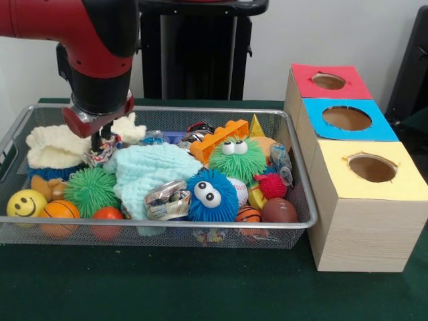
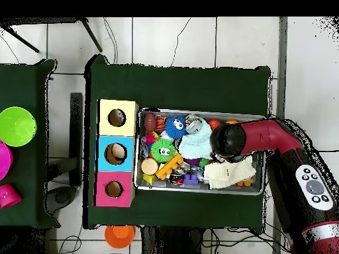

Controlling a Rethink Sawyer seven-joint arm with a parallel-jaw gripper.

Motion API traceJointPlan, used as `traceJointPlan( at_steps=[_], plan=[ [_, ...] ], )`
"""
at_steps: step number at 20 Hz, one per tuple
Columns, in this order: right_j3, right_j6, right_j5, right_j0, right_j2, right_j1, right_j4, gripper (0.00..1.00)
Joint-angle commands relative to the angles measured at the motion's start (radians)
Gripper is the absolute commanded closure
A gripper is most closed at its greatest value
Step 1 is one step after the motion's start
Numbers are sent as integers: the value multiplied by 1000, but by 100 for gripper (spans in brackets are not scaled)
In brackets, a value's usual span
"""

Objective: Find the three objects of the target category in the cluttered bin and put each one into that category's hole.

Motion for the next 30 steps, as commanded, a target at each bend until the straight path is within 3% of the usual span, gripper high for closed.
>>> traceJointPlan(
  at_steps=[1, 4, 8, 14, 21, 30],
  plan=[
    [191, -272, -26, -104, 115, -99, 111, 100],
    [266, -253, -38, -166, 188, -188, 190, 100],
    [335, -236, -28, -210, 251, -279, 241, 100],
    [394, -105, -69, -215, 301, -341, 312, 100],
    [450, 137, -255, -157, 301, -376, 410, 100],
    [460, 254, -359, -25, 234, -463, 545, 100]
  ],
)
